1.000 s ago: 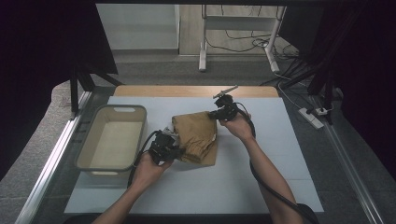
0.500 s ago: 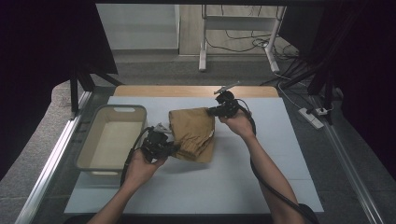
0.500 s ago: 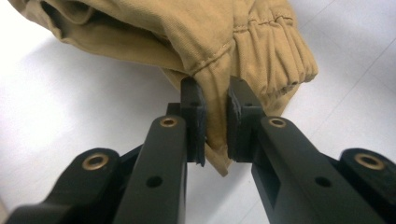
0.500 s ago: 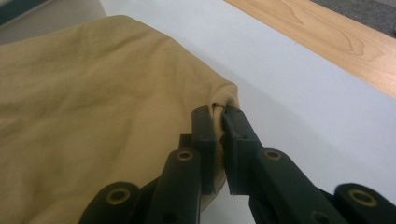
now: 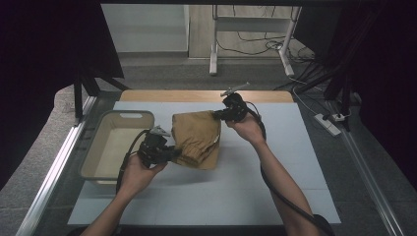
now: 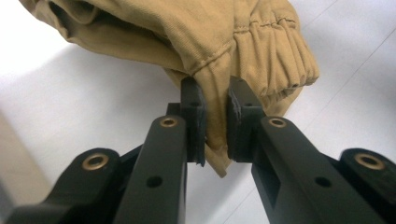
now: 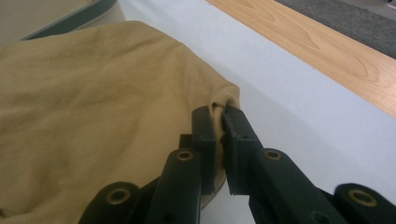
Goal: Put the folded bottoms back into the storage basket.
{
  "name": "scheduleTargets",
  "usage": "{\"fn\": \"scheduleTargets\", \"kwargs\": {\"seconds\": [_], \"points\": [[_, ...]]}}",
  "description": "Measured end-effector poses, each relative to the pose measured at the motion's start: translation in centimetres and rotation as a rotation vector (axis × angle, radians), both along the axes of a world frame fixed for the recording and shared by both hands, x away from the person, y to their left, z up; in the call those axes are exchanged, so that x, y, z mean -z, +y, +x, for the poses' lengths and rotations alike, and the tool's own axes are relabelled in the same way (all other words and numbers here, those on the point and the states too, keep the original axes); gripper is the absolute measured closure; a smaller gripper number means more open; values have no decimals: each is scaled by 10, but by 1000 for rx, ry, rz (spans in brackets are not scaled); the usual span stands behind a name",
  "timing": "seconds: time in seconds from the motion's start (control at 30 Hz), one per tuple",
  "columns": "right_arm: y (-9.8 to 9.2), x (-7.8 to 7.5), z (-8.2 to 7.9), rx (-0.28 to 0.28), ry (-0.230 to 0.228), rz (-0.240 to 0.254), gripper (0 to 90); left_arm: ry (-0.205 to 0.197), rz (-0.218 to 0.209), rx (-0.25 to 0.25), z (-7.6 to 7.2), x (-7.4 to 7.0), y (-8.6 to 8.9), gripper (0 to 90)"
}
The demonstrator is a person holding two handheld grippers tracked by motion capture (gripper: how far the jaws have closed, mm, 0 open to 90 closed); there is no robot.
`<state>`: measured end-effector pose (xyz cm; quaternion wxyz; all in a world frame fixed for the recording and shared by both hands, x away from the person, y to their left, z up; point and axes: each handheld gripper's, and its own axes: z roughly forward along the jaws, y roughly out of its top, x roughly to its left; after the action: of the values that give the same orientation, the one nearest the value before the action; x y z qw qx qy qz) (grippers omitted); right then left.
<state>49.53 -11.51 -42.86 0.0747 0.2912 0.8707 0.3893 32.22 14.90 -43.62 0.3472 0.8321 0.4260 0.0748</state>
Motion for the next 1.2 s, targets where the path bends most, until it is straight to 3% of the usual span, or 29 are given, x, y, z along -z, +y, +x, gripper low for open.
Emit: {"fn": "scheduleTargets", "kwargs": {"seconds": [0.6, 0.93, 1.2], "points": [[29, -15, -8, -54, -34, 27, 841, -41, -15, -31, -15, -21, 38, 784], [52, -22, -9, -82, -31, 50, 841, -57, 5, -53, -24, -30, 61, 784], [73, -27, -11, -104, -41, 55, 840, -53, -1, -68, -29, -37, 82, 784]]}}
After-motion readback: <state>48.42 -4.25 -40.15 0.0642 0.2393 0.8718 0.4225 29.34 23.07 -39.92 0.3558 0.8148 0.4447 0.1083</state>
